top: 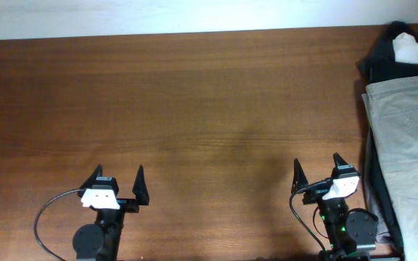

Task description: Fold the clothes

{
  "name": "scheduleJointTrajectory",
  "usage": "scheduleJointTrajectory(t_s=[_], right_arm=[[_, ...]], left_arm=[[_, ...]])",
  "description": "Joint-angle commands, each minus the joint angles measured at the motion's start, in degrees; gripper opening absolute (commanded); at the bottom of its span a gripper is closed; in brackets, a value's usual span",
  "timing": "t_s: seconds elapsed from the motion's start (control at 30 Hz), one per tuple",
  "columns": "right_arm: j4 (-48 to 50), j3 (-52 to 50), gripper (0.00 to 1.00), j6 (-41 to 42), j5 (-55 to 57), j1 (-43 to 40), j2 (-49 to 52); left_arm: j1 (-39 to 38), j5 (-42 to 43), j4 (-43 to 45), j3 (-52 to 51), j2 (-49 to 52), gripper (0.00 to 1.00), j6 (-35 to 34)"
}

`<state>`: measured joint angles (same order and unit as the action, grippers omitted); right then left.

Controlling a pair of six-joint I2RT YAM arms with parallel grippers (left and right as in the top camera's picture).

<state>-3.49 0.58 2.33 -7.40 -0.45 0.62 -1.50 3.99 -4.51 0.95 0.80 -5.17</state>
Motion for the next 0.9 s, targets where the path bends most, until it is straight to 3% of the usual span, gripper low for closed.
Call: scheduleJointTrajectory(t_s=[0.0, 0.87], right_arm=[[-0.39, -0.26, 0.99, -0.39, 0.13, -0.26, -0.22], [-0.17, -0.26, 0.99, 1.79, -2.91, -0.26, -0.22]], left_arm=[[-0.11, -0.83, -0.04, -0.42, -0.39, 0.99, 0.94], [-0.11, -0.83, -0.04, -0.42, -0.39, 0.99, 0.92]])
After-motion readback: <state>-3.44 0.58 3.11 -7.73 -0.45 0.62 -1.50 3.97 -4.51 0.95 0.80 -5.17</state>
